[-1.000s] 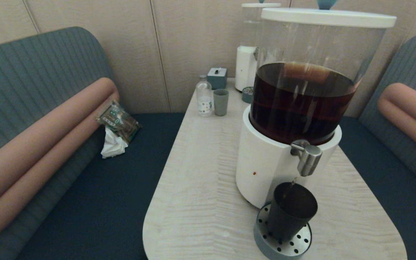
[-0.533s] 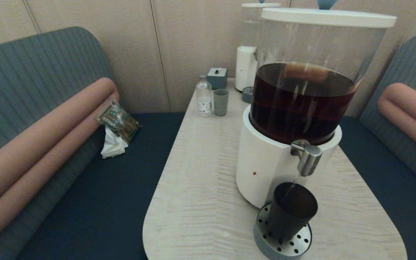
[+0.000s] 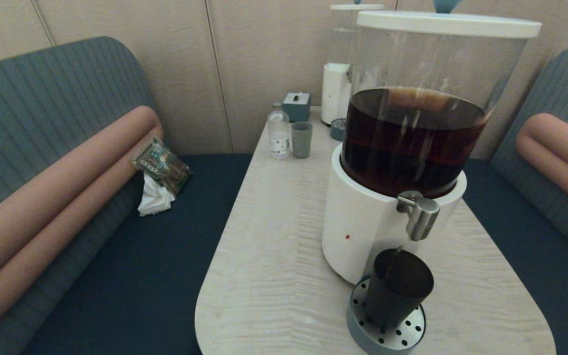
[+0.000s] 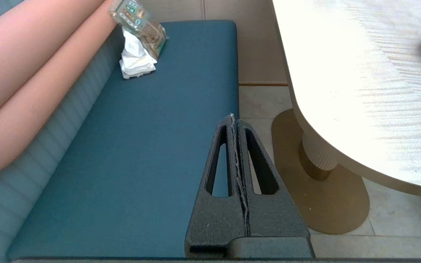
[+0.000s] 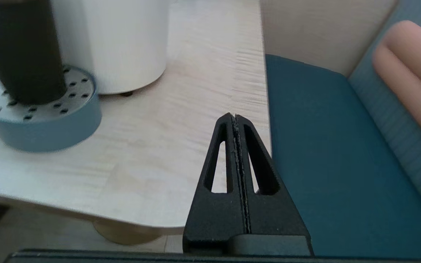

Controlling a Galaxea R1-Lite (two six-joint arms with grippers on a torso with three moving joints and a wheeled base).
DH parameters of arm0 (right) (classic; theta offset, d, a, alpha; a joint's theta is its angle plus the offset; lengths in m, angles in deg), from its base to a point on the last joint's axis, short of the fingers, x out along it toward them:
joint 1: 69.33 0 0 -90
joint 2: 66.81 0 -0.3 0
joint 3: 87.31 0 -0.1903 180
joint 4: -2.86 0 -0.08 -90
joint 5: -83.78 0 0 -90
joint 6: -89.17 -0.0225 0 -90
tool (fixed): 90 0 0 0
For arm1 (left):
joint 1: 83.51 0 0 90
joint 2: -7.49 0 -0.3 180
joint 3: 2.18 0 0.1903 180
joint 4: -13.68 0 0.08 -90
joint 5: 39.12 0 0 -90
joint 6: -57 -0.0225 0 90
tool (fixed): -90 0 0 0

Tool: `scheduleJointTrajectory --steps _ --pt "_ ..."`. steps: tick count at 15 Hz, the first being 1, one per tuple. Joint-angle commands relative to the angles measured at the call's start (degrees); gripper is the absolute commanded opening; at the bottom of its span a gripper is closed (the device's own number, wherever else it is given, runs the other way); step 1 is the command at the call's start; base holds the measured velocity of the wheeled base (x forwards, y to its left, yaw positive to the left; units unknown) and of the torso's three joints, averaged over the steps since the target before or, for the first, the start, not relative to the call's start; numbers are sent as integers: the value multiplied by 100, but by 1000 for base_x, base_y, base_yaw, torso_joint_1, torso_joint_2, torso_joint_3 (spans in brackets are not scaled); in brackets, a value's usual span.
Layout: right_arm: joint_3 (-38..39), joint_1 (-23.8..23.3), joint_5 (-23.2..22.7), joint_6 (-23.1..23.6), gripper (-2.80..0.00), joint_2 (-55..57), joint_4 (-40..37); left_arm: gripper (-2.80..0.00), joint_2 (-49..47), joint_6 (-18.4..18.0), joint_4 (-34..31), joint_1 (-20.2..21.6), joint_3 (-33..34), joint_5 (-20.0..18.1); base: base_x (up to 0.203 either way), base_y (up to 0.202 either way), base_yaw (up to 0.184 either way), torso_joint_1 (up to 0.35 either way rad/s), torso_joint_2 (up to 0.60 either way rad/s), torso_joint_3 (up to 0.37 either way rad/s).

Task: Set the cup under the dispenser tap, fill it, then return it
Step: Turn off the faucet

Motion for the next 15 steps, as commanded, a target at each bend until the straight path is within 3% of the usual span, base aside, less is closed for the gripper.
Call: scheduleJointTrajectory --steps 1,6,15 --pt "35 0 -28 14 -280 21 -8 -280 1 1 2 2 0 -2 0 0 0 0 0 0" --pt "-18 0 -116 -46 -280 4 -567 -280 -6 1 2 2 0 -2 0 0 0 0 0 0" --pt "0 0 -72 -412 -280 -20 -518 -280 0 1 2 2 0 -2 0 0 0 0 0 0"
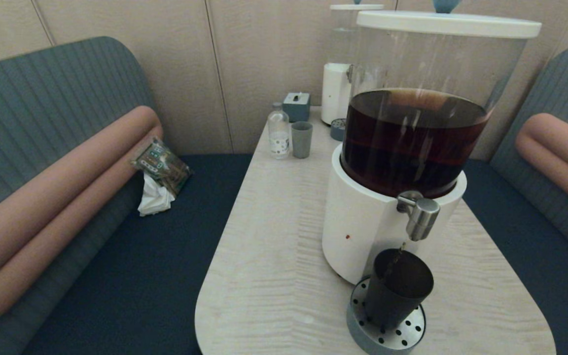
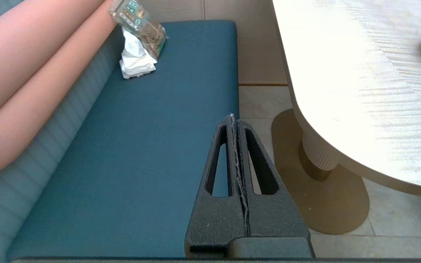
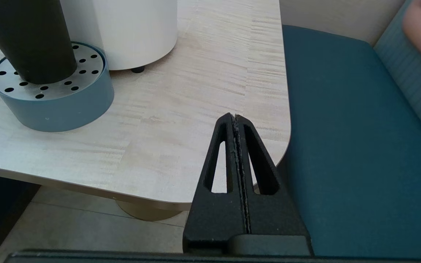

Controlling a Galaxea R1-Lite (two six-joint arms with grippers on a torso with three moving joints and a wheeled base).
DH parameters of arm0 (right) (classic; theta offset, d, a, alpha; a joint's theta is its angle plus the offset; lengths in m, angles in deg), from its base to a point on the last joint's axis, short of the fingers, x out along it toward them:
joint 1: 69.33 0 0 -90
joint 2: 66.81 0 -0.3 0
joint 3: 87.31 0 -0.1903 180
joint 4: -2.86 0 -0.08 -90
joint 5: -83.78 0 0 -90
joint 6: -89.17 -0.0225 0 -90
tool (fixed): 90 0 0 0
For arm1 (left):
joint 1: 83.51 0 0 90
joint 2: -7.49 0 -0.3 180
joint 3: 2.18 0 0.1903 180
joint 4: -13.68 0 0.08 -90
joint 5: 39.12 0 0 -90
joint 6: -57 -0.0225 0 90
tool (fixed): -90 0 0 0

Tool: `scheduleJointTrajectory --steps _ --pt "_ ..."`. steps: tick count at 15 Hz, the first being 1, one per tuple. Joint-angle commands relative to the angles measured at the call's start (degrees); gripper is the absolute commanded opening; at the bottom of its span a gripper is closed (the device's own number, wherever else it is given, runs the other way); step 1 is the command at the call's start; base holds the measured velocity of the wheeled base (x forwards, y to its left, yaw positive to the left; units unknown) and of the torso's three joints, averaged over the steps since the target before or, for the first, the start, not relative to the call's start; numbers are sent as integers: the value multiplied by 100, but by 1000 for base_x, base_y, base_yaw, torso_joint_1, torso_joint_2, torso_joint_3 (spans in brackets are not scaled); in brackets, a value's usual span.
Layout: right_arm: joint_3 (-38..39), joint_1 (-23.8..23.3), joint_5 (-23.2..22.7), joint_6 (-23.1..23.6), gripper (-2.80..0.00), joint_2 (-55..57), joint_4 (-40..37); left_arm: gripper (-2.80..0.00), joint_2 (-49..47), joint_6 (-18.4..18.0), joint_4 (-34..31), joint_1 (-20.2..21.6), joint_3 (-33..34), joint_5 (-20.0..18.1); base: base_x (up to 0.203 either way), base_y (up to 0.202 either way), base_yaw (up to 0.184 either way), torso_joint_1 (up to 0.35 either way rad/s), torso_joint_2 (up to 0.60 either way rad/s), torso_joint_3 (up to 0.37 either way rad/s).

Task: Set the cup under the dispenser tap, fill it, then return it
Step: Turn off the faucet

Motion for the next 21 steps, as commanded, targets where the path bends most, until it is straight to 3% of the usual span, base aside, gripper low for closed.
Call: scheduleJointTrajectory --steps 1,5,7,11,15,19,21 --pt "2 0 -2 2 -280 -20 5 -280 -7 -16 -9 2 0 4 0 0 0 0 0 0" --pt "2 0 -2 2 -280 -13 3 -280 1 33 25 2 -37 -6 0 0 0 0 0 0" --pt "2 0 -2 2 -280 -20 5 -280 -23 -138 -92 -5 -248 -73 0 0 0 0 0 0" --pt "2 0 -2 2 -280 -20 2 -280 -1088 50 -666 -7 -2143 -542 0 0 0 0 0 0" --pt "2 0 -2 2 -280 -20 -3 -280 -3009 435 -833 -7 -3798 -1210 0 0 0 0 0 0" --pt "2 0 -2 2 -280 -20 5 -280 -5039 584 -432 -13 -4760 -2254 0 0 0 0 0 0" --pt "2 0 -2 2 -280 -20 5 -280 -5877 846 -313 -168 -5443 -2719 0 0 0 0 0 0"
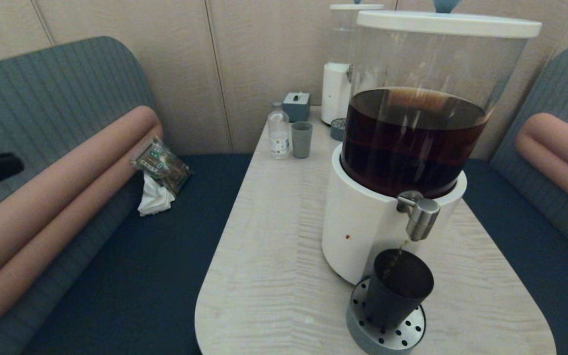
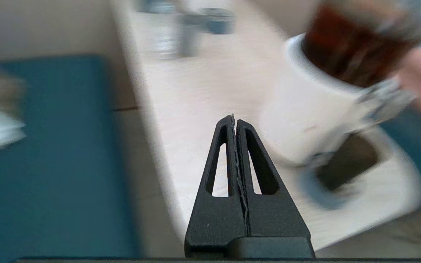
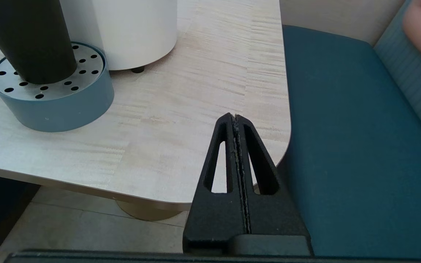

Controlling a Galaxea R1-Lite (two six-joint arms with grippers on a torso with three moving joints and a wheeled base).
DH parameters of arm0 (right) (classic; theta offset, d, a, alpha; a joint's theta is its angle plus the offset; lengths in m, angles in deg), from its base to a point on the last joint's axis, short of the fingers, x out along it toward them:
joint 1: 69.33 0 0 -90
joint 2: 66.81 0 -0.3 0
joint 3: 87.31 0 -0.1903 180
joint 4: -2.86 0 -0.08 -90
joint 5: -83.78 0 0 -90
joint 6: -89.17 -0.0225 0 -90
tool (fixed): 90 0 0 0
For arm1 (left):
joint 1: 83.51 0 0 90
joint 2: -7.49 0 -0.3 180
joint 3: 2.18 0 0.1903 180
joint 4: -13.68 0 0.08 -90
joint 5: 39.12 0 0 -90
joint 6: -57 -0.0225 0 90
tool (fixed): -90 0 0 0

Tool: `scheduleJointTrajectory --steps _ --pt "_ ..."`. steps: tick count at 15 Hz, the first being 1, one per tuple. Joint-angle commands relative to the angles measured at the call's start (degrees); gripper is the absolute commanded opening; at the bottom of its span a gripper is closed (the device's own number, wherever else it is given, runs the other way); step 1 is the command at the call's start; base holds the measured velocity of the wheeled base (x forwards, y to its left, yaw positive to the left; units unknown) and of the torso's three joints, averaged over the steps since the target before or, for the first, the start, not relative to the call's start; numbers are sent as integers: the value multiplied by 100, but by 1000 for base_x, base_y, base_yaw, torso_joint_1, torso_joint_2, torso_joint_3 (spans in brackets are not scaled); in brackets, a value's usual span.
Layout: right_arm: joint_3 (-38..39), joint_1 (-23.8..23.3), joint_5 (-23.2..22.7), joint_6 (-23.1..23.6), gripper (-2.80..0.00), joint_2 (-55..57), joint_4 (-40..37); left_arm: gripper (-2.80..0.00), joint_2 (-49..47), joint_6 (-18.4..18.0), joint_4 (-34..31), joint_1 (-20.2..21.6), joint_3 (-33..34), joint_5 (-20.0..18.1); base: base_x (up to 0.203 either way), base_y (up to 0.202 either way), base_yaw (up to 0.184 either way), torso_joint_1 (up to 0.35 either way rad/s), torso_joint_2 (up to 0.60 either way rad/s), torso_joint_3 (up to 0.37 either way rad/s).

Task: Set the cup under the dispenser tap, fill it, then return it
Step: Turn off the faucet

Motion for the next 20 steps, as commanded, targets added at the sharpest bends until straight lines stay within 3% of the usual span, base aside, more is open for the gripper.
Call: scheduleJointTrajectory --steps 1,2,4,7,10,13,16,17,19,20 --pt "0 0 -2 6 -280 -20 -8 -280 -1161 286 34 -332 -626 -180 0 0 0 0 0 0" --pt "0 0 -2 6 -280 -16 0 -280 -1481 607 100 -595 -924 -257 0 0 0 0 0 0" --pt "0 0 -2 6 -280 -20 0 -280 -1982 860 341 -1010 -1074 -442 0 0 0 0 0 0" --pt "0 0 -3 6 -280 -19 0 -280 -2576 915 1062 -1424 -1051 -1353 0 0 0 0 0 0" --pt "0 0 -2 6 -280 -20 0 -280 -2843 766 1071 -1859 -1125 -1503 0 0 0 0 0 0" --pt "0 0 -2 6 -280 -20 0 -280 -3250 168 879 -2031 -1423 -1481 0 0 0 0 0 0" --pt "0 0 -2 6 -280 -20 -1 -280 -3411 -263 -327 -2144 -2301 -1462 0 0 0 0 0 0" --pt "0 0 -2 6 -280 -20 -5 -280 -3506 -558 -791 -2163 -2652 -1460 0 0 0 0 0 0" --pt "0 0 -2 6 -280 -20 -2 -280 -3705 -1544 -1767 -2190 -3160 -1381 0 0 0 0 0 0" --pt "0 0 -2 6 -280 -20 -7 -280 -3815 -2170 -2248 -2238 -3346 -1165 0 0 0 0 0 0"
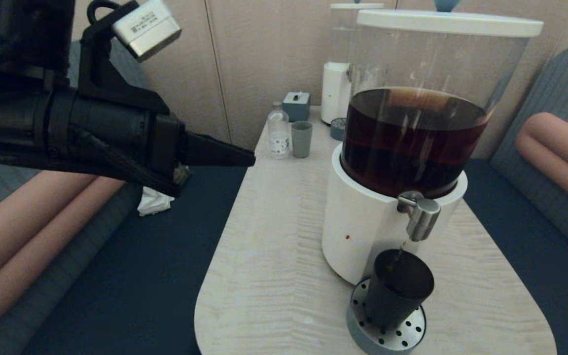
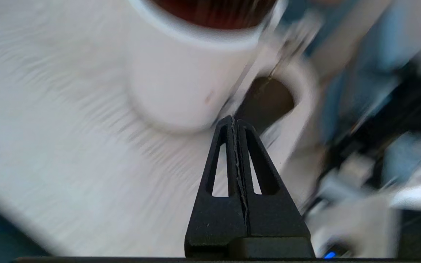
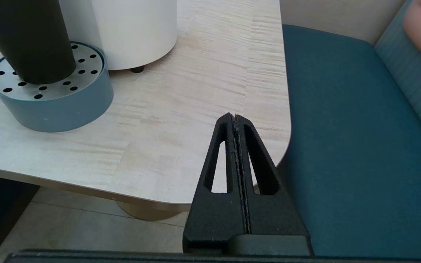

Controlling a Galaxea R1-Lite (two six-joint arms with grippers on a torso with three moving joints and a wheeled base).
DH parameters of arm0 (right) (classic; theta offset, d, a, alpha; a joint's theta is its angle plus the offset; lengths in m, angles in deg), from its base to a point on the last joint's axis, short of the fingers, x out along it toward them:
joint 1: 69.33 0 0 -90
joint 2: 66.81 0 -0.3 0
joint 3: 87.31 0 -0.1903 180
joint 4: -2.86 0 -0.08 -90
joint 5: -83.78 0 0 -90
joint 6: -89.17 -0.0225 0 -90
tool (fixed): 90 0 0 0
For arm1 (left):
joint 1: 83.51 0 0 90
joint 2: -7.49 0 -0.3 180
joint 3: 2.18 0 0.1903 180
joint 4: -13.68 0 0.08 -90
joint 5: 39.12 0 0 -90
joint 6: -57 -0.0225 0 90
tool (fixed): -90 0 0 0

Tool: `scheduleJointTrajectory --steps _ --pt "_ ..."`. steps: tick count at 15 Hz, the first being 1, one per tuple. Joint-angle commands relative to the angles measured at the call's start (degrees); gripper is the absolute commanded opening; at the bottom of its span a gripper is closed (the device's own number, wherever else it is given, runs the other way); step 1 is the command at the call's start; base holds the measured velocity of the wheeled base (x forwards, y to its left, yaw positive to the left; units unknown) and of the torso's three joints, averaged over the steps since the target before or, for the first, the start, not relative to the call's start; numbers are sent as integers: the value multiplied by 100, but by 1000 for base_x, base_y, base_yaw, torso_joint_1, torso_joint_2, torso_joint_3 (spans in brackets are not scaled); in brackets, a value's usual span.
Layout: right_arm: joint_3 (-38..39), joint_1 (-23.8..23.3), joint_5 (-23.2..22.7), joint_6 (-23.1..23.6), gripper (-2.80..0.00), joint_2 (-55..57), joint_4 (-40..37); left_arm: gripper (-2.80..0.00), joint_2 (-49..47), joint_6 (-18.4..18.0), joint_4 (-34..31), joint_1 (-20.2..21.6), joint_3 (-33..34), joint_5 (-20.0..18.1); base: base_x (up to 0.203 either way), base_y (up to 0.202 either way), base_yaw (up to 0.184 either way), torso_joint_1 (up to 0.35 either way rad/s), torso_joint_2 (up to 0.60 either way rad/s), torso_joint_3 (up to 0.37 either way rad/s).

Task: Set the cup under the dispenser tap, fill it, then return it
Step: Turn off the faucet

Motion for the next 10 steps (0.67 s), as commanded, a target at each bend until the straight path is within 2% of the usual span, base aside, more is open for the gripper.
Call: scheduleJointTrajectory --steps 1,2,3,6,10 --pt "0 0 -5 6 -280 -20 3 -280 -272 -973 -733 -68 -286 288 0 0 0 0 0 0" --pt "0 0 -13 6 -280 -20 3 -280 -437 -1433 -997 -153 -384 587 0 0 0 0 0 0" --pt "0 0 -5 6 -280 -20 3 -280 -615 -1631 -1047 -337 -462 810 0 0 0 0 0 0" --pt "0 0 -5 6 -280 -20 3 -280 -1132 -1700 -424 -941 -827 1073 0 0 0 0 0 0" --pt "0 0 -6 5 -280 -12 1 -280 -1454 -1694 -293 -1445 -1124 1284 0 0 0 0 0 0"
